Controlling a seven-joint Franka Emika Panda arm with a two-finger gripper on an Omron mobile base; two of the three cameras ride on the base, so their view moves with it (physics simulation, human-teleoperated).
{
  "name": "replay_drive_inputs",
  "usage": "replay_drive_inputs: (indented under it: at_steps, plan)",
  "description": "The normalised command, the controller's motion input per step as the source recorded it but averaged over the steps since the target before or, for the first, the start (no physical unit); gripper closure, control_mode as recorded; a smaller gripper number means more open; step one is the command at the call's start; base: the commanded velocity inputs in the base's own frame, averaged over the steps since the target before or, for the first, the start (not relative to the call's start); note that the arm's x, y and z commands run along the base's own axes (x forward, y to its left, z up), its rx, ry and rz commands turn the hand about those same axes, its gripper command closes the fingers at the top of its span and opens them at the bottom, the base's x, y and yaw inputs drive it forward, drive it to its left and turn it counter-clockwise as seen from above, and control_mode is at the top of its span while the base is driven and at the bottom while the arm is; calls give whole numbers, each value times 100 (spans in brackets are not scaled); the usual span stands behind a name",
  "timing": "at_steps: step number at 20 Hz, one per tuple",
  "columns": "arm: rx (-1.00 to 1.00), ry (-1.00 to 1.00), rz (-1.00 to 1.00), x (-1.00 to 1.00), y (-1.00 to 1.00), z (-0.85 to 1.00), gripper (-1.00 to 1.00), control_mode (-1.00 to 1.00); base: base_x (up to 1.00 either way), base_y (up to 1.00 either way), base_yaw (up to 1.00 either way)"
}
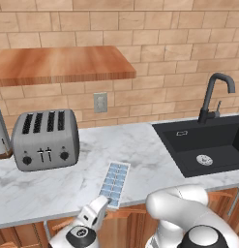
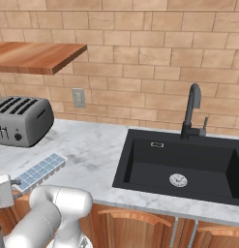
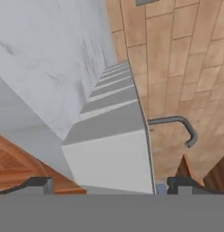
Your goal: The ice cube tray has been filled with water. Take the tray and place it in the freezer to make ice. Close the freezer door after placing the tray.
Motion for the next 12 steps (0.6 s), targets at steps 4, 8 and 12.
replay_drive_inputs:
  at_steps: [4, 8, 12]
  plan:
    - [0, -2, 30, 0, -5, -2, -100, -100, 0, 0, 0]
    - [0, -3, 28, 0, -15, -4, -100, -100, 0, 0, 0]
    - [0, -1, 13, 0, -32, 0, -100, -100, 0, 0, 0]
